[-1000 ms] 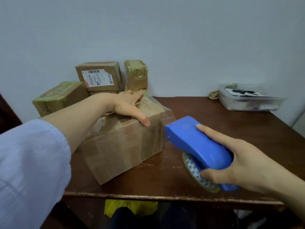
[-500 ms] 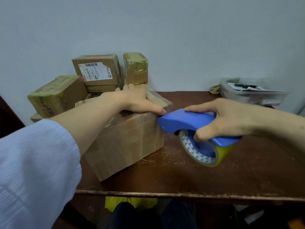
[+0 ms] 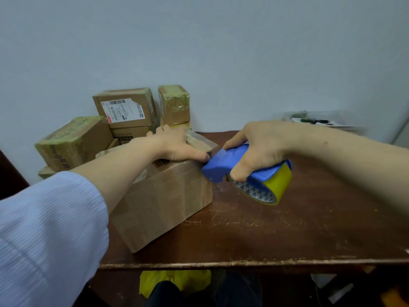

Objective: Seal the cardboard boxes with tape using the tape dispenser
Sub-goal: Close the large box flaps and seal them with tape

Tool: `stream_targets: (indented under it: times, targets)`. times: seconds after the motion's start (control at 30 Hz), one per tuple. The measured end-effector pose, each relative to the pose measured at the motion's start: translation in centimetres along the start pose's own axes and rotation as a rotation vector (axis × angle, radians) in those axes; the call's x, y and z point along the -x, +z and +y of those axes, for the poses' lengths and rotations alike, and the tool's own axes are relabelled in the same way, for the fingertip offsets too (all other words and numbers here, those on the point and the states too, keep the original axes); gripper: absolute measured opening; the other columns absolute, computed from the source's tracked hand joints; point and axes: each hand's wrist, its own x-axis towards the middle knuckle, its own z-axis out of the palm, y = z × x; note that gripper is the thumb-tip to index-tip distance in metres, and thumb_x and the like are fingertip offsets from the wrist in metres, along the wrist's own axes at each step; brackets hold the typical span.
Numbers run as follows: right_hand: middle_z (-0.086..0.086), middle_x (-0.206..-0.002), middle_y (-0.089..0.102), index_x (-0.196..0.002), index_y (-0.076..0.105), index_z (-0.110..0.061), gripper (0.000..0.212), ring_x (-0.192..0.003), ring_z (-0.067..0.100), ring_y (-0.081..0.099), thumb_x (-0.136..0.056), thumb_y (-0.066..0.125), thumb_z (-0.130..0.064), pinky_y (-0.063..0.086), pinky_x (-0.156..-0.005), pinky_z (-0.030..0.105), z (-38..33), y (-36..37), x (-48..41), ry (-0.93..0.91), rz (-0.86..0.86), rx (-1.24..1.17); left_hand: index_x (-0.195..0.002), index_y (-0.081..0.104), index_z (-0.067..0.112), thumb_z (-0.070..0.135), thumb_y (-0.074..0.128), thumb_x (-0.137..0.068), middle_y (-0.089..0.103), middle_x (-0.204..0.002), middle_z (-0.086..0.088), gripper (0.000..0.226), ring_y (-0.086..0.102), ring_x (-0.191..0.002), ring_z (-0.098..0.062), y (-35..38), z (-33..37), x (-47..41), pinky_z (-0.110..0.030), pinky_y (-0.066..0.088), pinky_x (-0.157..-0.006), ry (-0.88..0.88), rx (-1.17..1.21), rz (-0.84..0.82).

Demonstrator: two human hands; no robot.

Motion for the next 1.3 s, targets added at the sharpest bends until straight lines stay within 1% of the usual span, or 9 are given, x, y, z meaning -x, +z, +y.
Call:
stream_targets:
  times: [0.23, 0.43, 0.67, 0.77, 0.87, 1.0, 1.13, 1.2, 1.3]
  targets:
    - [-0.005, -0.111, 0.066, -0.116, 0.067, -0.028, 0.051, -0.093, 0.016, 0.062, -0.067, 0.073, -0.042, 0.052, -0.078, 0.029, 0.1, -0.1, 0.2, -0.013, 0.007, -0.009, -0.149, 0.022, 0.023, 0.089, 0.048, -0.036, 0.029, -0.15, -0.02, 0.134, 0.03, -0.135, -0.039, -0.8, 0.8, 1.1, -0.046, 0.031, -0.106, -0.028, -0.002, -0.036]
    - [-0.001, -0.099, 0.069, -0.11, 0.071, -0.019, 0.047, -0.074, 0.016, 0.058, -0.066, 0.074, -0.035, 0.047, -0.063, 0.024, 0.2, 0.0, -1.0, 0.011, -0.001, -0.101, -0.149, 0.022, 0.021, 0.093, 0.043, -0.022, 0.029, -0.15, -0.02, 0.148, 0.031, -0.135, -0.039, -1.0, 0.9, 1.5, -0.046, 0.033, -0.108, -0.056, -0.005, -0.055]
    - [0.0, -0.09, 0.067, -0.102, 0.072, -0.017, 0.041, -0.07, 0.016, 0.058, -0.065, 0.074, -0.033, 0.044, -0.054, 0.022, 0.0, -0.6, -2.2, 0.0, -0.011, -0.088, -0.148, 0.024, 0.017, 0.084, 0.056, -0.044, 0.029, -0.147, -0.022, 0.128, 0.03, -0.134, -0.039, -1.4, 1.3, 2.1, -0.042, 0.032, -0.105, -0.097, 0.057, -0.061]
    - [0.0, -0.079, 0.06, -0.094, 0.072, -0.017, 0.035, -0.062, 0.016, 0.051, -0.065, 0.072, -0.035, 0.037, -0.046, 0.017, 0.1, 0.7, -2.5, 0.052, -0.196, 0.174, -0.148, 0.025, 0.014, 0.08, 0.062, -0.061, 0.032, -0.146, -0.022, 0.116, 0.032, -0.133, -0.038, -1.5, 1.1, 1.9, -0.038, 0.033, -0.103, -0.086, 0.045, -0.063]
    - [-0.001, -0.09, 0.069, -0.102, 0.071, -0.021, 0.055, -0.068, 0.018, 0.055, -0.052, 0.072, -0.045, 0.039, -0.055, 0.021, 2.1, 2.5, -3.4, 0.12, -0.153, 0.282, -0.147, 0.027, 0.013, 0.075, 0.06, -0.071, 0.035, -0.144, -0.021, 0.104, 0.035, -0.131, -0.036, -1.6, 0.8, 1.6, -0.037, 0.034, -0.101, -0.065, 0.029, -0.083]
    - [-0.005, -0.107, 0.066, -0.123, 0.06, -0.026, 0.075, -0.094, 0.021, 0.063, -0.056, 0.077, -0.057, 0.044, -0.064, 0.029, 4.6, 2.9, -4.6, 0.169, 0.038, 0.347, -0.149, 0.022, 0.012, 0.086, 0.053, -0.048, 0.034, -0.147, -0.019, 0.129, 0.033, -0.133, -0.036, -1.9, 0.8, 1.4, -0.038, 0.033, -0.104, -0.052, 0.041, -0.143]
    - [0.013, -0.134, 0.048, -0.15, 0.012, -0.004, 0.104, -0.116, 0.031, 0.053, -0.078, 0.071, -0.051, 0.043, -0.075, 0.037, 6.0, 6.9, -6.8, 0.261, 0.102, 0.276, -0.146, 0.027, 0.01, 0.086, 0.056, -0.06, 0.039, -0.145, -0.016, 0.119, 0.038, -0.132, -0.034, -1.7, 0.6, 1.2, -0.038, 0.035, -0.104, -0.044, 0.007, -0.118]
    - [0.018, -0.142, 0.038, -0.15, -0.001, -0.001, 0.102, -0.123, 0.033, 0.049, -0.086, 0.066, -0.041, 0.041, -0.078, 0.037, 6.4, 9.3, -7.8, 0.278, 0.14, 0.27, -0.147, 0.026, 0.011, 0.086, 0.052, -0.062, 0.037, -0.147, -0.015, 0.117, 0.036, -0.133, -0.034, -1.7, 0.7, 1.5, -0.038, 0.034, -0.105, -0.025, 0.015, -0.111]
    - [0.017, -0.137, 0.043, -0.15, 0.003, -0.002, 0.085, -0.12, 0.03, 0.049, -0.093, 0.059, -0.032, 0.041, -0.087, 0.035, 7.0, 12.0, -9.1, 0.247, 0.243, 0.399, -0.151, 0.018, 0.01, 0.092, 0.04, -0.051, 0.031, -0.153, -0.014, 0.131, 0.032, -0.138, -0.034, -2.1, 0.8, 2.1, -0.039, 0.031, -0.11, -0.004, 0.048, -0.134]
